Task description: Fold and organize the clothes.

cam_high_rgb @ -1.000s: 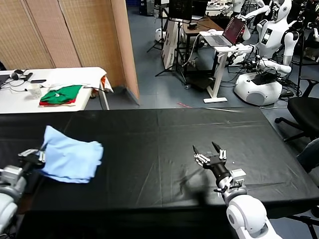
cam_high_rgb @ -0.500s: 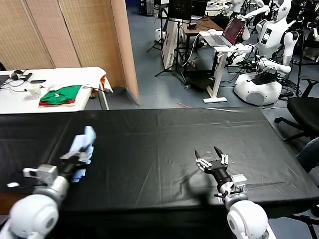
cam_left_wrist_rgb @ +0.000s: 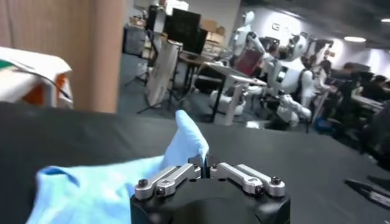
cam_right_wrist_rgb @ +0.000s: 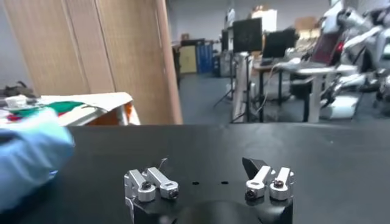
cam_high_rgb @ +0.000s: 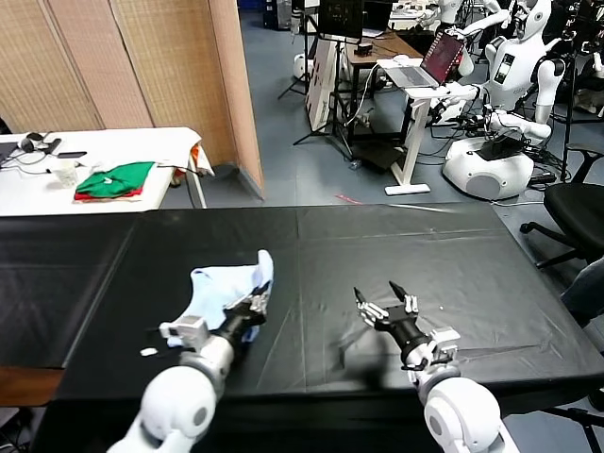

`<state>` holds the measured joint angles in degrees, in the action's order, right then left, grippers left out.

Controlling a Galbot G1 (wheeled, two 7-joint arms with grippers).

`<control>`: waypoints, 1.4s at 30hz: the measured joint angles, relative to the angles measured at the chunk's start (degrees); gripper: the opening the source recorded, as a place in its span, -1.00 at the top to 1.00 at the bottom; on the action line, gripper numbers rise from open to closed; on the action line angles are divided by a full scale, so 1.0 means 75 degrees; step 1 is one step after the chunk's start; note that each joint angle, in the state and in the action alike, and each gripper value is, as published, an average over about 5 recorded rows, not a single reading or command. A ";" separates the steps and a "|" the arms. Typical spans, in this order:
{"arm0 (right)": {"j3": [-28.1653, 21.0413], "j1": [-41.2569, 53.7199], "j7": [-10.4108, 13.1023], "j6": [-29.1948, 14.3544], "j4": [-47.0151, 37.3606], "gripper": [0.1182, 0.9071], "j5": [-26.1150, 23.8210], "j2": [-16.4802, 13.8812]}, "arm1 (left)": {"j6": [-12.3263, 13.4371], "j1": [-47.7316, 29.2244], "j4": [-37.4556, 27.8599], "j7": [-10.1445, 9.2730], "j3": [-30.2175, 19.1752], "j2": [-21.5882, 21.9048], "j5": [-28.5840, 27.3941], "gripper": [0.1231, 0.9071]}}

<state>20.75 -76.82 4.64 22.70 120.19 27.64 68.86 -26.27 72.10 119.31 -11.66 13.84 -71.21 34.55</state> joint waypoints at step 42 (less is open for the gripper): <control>-0.1366 0.1222 0.0737 0.0927 -0.1799 0.32 0.2375 0.0938 | 0.1344 0.0631 0.0583 0.0831 0.1384 0.0904 -0.1297 -1.00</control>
<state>10.51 -67.66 10.16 29.66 106.69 45.45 75.89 -16.19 76.83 123.68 -5.42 24.22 -64.43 24.82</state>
